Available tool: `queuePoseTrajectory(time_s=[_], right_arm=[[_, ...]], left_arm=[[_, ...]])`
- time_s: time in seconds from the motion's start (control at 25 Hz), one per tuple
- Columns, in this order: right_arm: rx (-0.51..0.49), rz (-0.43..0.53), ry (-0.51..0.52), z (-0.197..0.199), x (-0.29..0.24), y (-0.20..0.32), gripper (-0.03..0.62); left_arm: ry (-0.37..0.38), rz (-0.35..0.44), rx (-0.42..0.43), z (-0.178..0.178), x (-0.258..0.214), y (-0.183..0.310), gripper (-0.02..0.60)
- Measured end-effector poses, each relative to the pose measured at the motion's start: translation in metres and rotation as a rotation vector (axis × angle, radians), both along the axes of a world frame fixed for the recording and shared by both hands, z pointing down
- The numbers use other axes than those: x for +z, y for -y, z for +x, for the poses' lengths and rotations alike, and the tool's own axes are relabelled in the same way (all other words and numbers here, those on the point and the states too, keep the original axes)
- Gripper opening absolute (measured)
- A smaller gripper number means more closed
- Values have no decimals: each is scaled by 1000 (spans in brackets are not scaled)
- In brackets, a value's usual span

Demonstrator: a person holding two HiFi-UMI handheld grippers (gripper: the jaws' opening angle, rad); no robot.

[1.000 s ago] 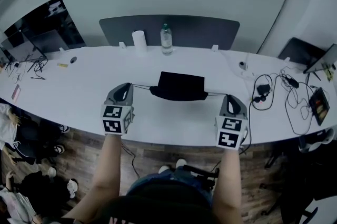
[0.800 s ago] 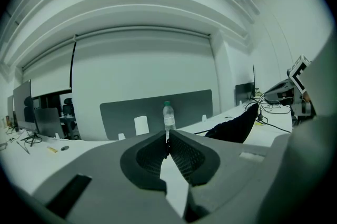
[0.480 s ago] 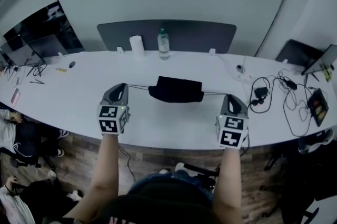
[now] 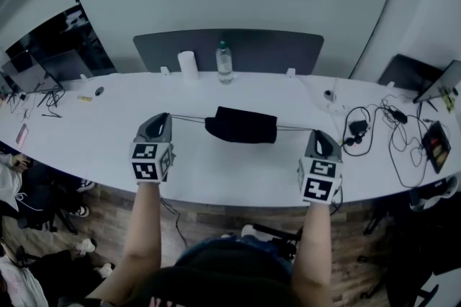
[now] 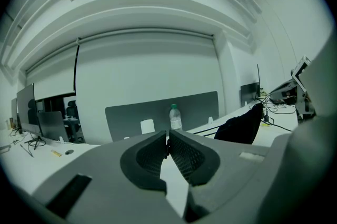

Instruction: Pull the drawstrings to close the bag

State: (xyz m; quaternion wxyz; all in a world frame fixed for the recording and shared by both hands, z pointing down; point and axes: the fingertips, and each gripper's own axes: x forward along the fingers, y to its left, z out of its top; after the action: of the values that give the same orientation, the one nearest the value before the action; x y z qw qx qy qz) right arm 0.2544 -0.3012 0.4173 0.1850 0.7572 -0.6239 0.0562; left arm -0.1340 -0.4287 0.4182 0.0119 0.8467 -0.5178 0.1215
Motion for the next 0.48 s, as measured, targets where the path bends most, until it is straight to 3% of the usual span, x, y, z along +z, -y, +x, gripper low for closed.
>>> queuePoseTrajectory(time_s=[0.48], right_arm=[[20,-12,-11,13,-3,-1,6]], left_arm=[[-4,3,-18,-9,-7,6,17]])
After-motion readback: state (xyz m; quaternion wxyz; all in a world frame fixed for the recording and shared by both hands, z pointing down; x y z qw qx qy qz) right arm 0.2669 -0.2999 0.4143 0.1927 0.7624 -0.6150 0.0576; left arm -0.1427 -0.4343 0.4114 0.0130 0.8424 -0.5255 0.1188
